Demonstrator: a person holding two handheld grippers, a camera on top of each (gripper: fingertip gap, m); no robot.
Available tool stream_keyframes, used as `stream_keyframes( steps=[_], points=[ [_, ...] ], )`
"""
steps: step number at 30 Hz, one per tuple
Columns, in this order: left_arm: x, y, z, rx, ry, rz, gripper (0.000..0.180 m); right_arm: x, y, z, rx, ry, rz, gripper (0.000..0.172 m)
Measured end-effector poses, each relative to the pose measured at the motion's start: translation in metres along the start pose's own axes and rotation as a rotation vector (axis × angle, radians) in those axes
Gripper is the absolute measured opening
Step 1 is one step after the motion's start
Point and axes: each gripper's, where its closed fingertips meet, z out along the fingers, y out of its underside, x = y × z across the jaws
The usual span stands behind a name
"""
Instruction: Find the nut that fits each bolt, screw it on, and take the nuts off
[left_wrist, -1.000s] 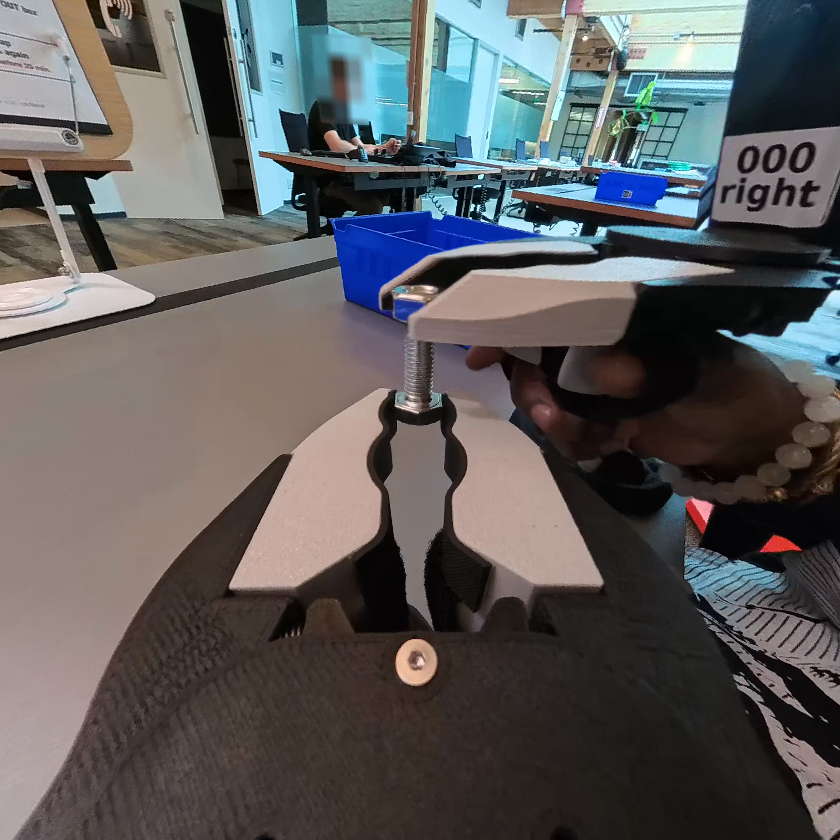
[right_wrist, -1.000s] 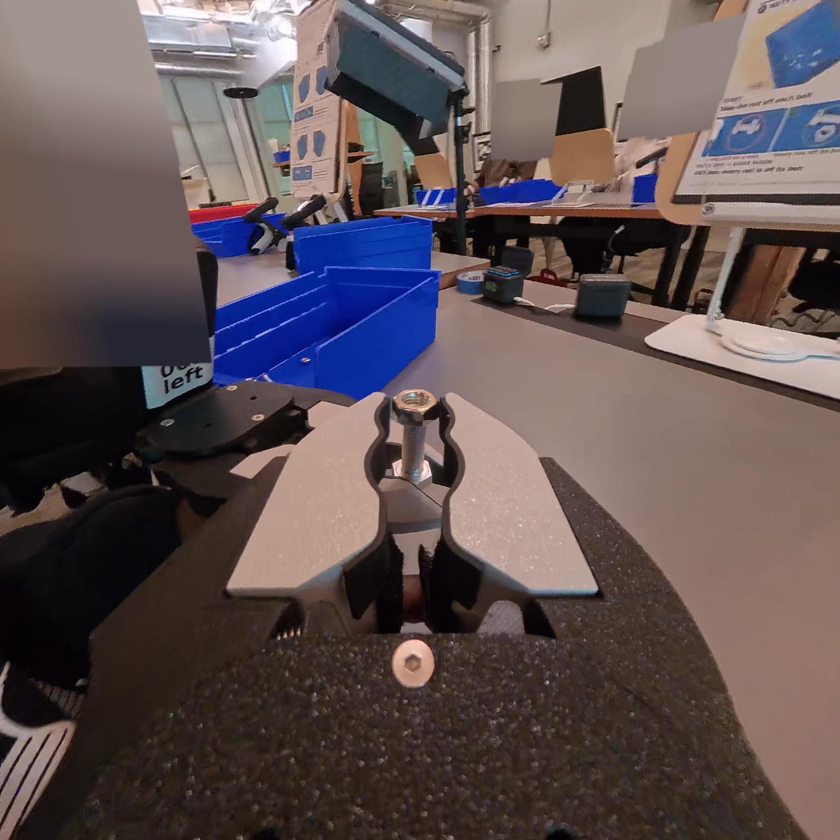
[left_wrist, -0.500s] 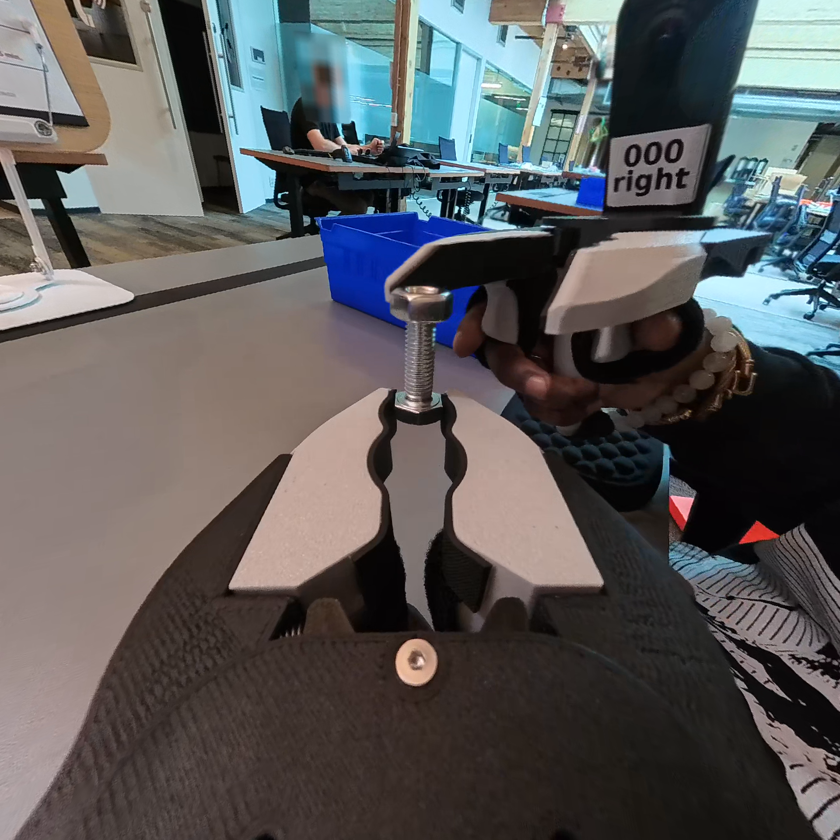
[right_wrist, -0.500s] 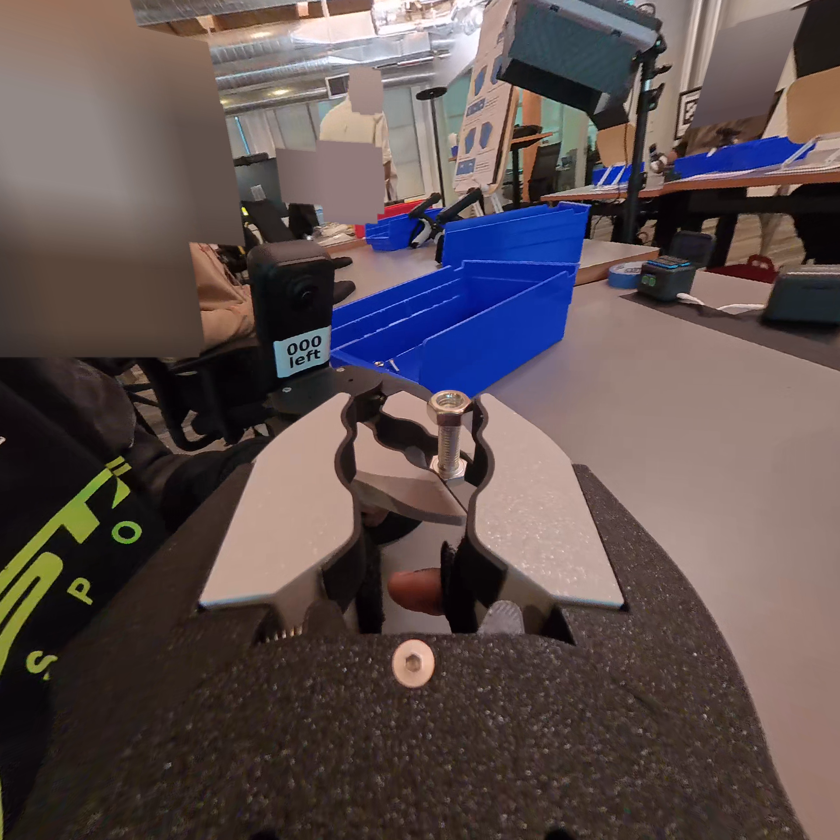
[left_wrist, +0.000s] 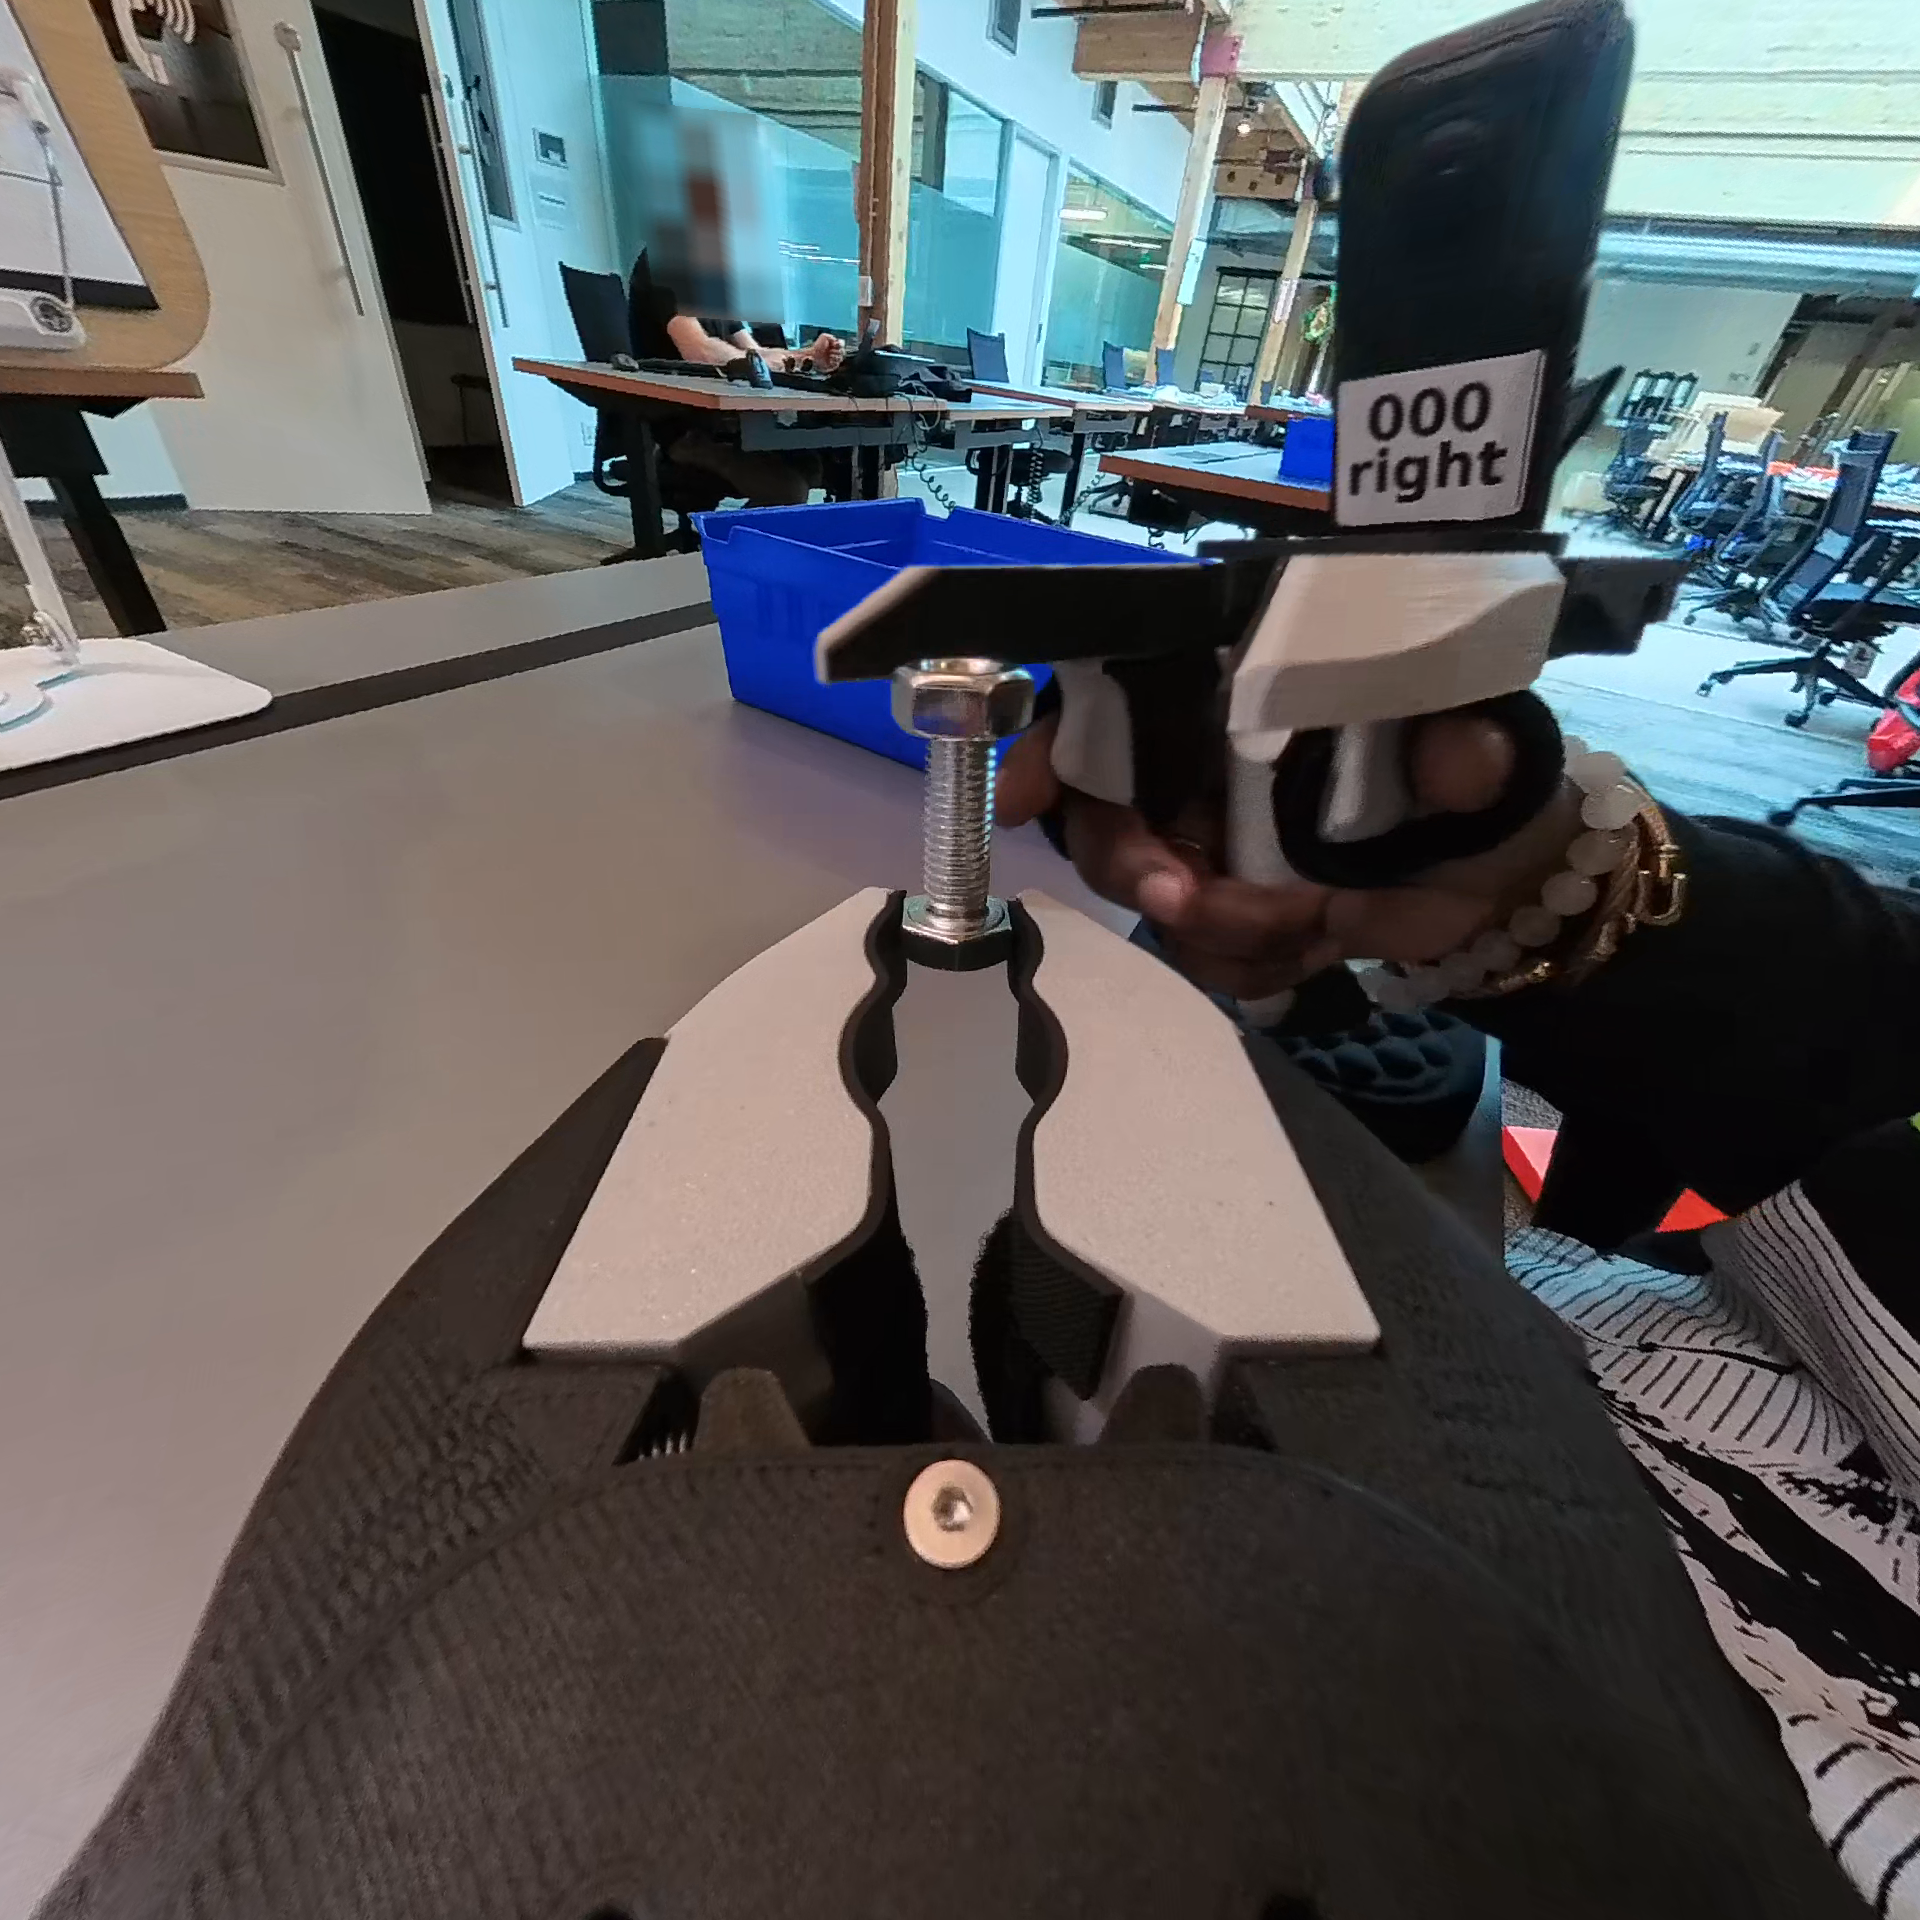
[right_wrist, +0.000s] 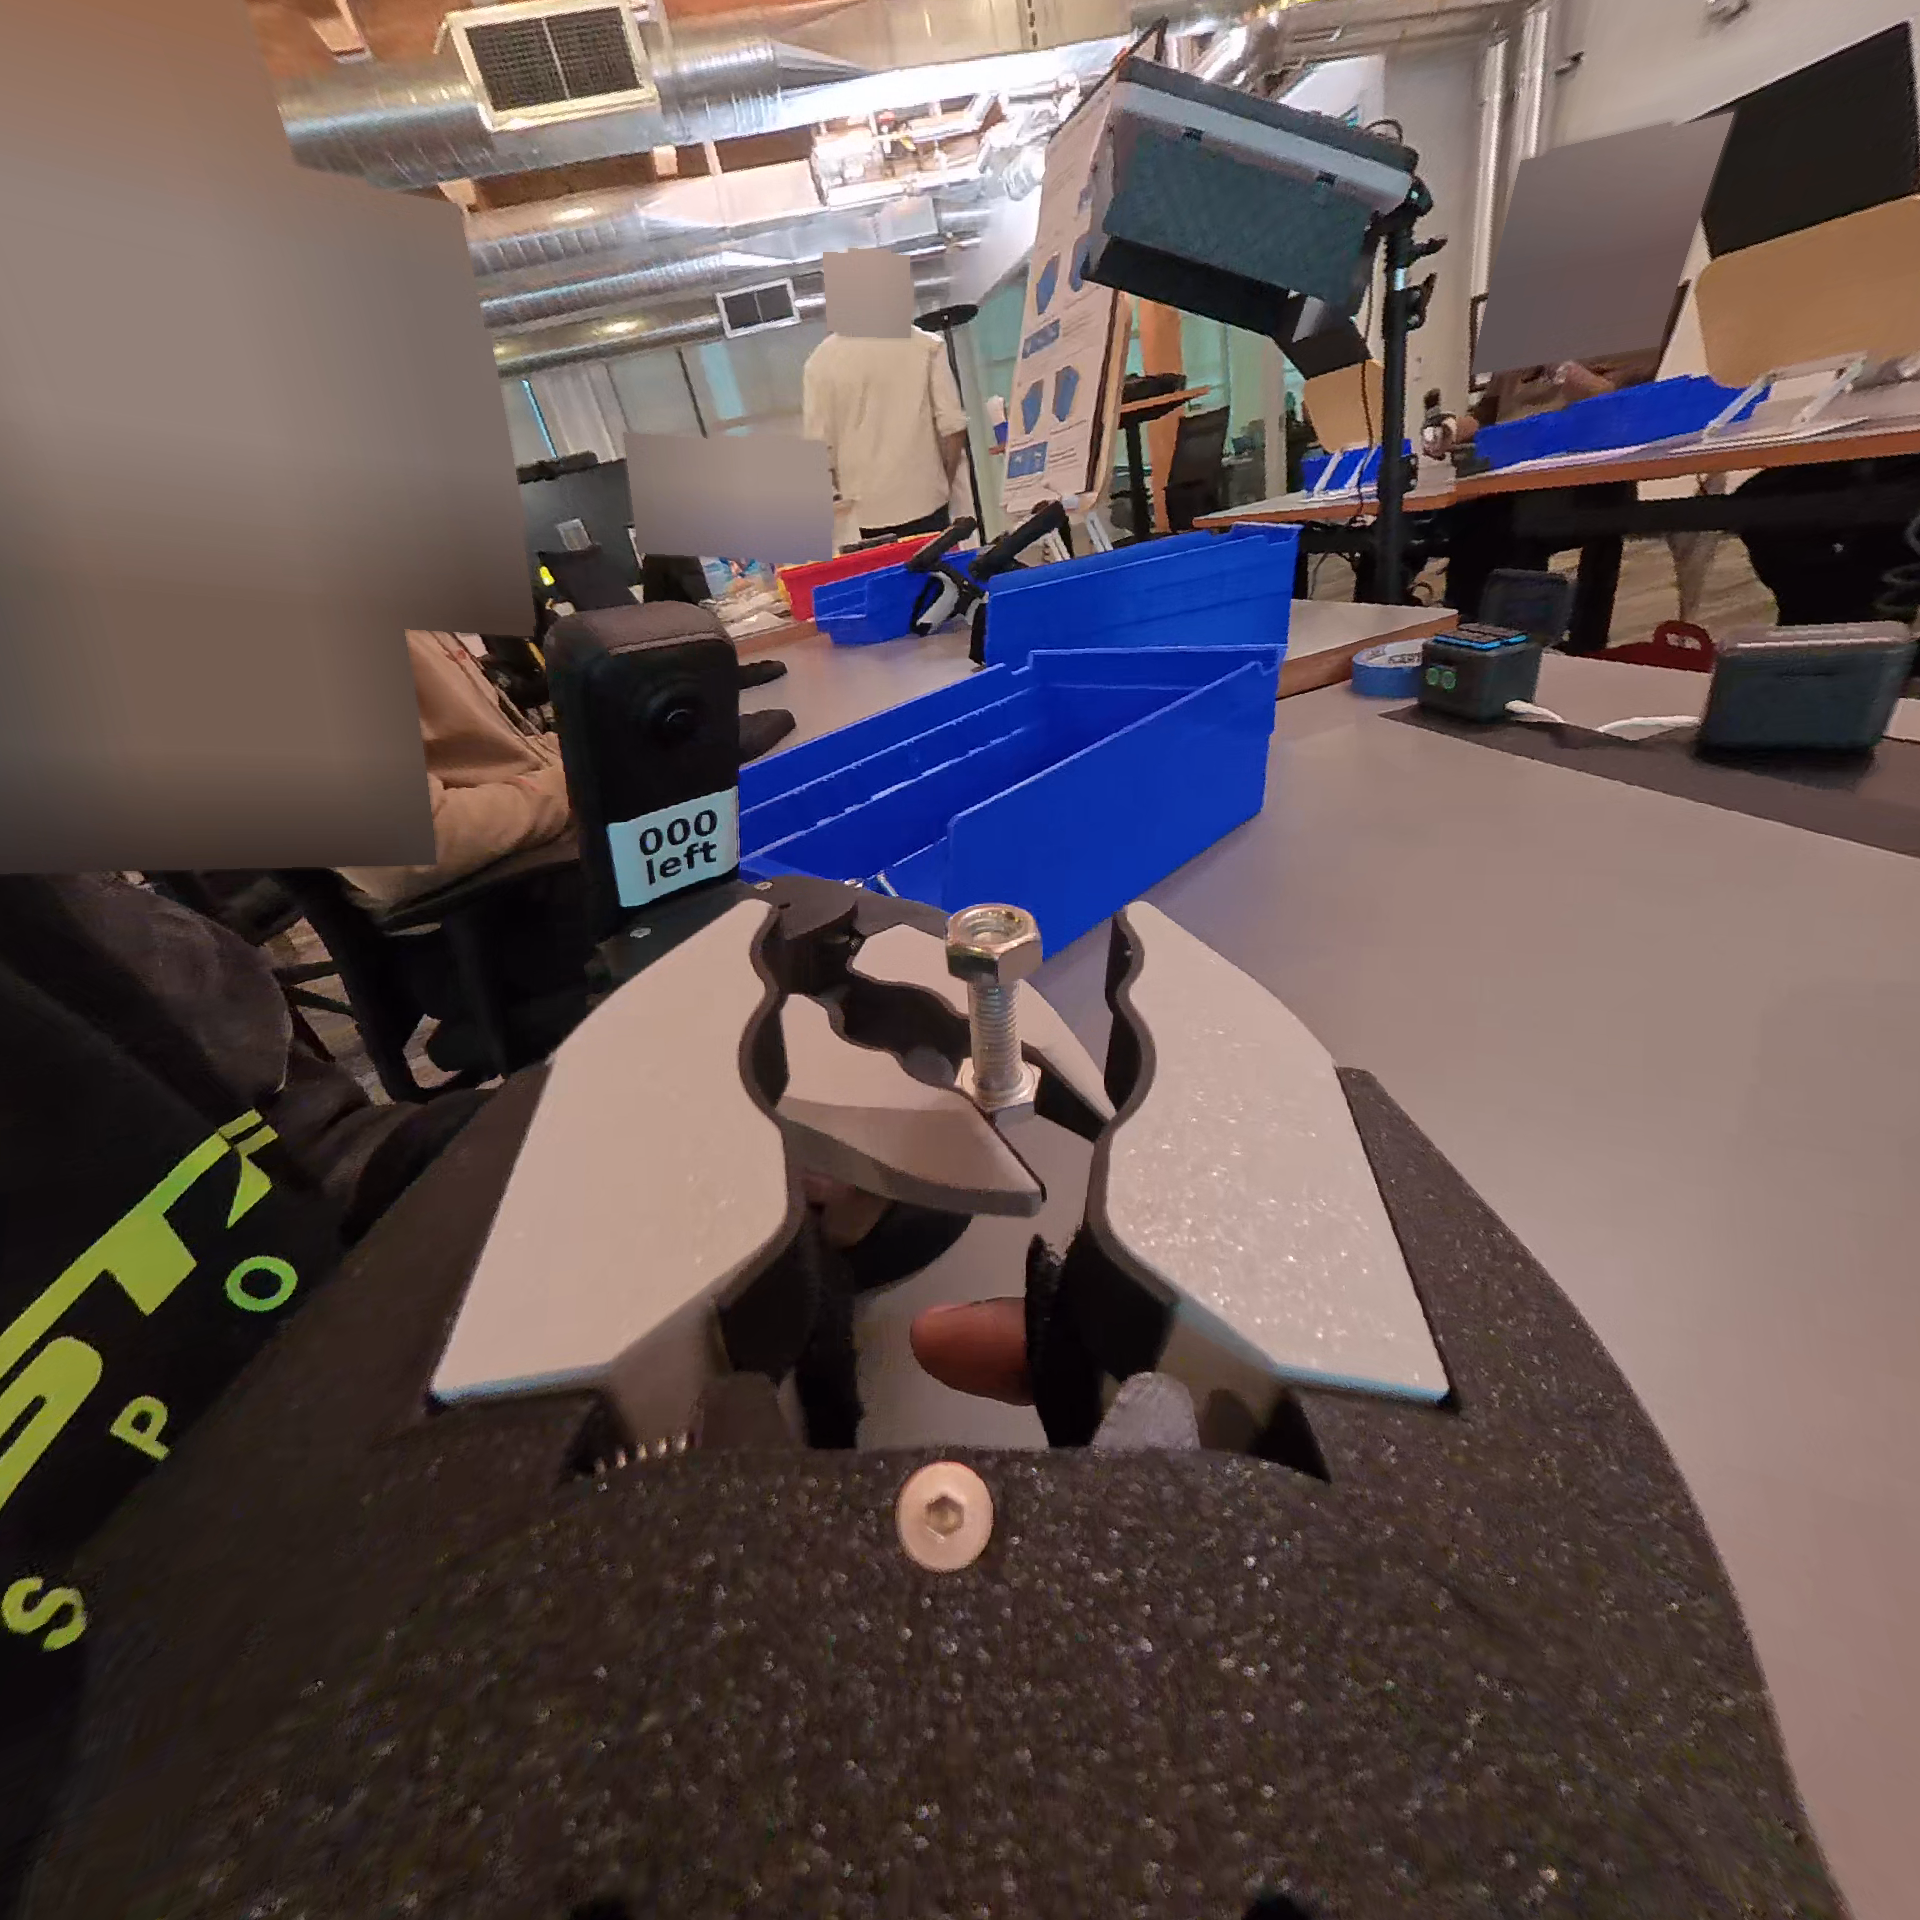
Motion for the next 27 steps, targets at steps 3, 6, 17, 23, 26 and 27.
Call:
stream_keyframes(
  steps=[3,6,17,23,26,27],
  points=[
    [0.002,0.001,0.0,-0.003,0.011,0.009,0.019,-0.005,0.005,0.011,-0.026,-0.037,0.001,0.061],
    [0.001,0.001,0.0,-0.002,0.005,0.003,0.019,-0.01,0.008,0.016,-0.045,-0.056,-0.008,0.06],
    [-0.003,-0.002,-0.002,0.019,-0.004,-0.026,0.019,-0.017,0.003,-0.014,-0.004,-0.004,-0.049,0.025],
    [0.001,-0.002,-0.002,0.02,0.018,-0.009,0.019,0.0,0.004,-0.006,0.005,0.025,0.01,0.059],
    [0.003,0.0,-0.001,0.008,0.026,0.003,0.019,-0.003,0.009,0.009,-0.035,-0.032,0.023,0.074],
    [0.003,0.0,-0.001,0.005,0.027,0.008,0.019,-0.004,0.009,0.014,-0.041,-0.047,0.02,0.075]
  ],
)
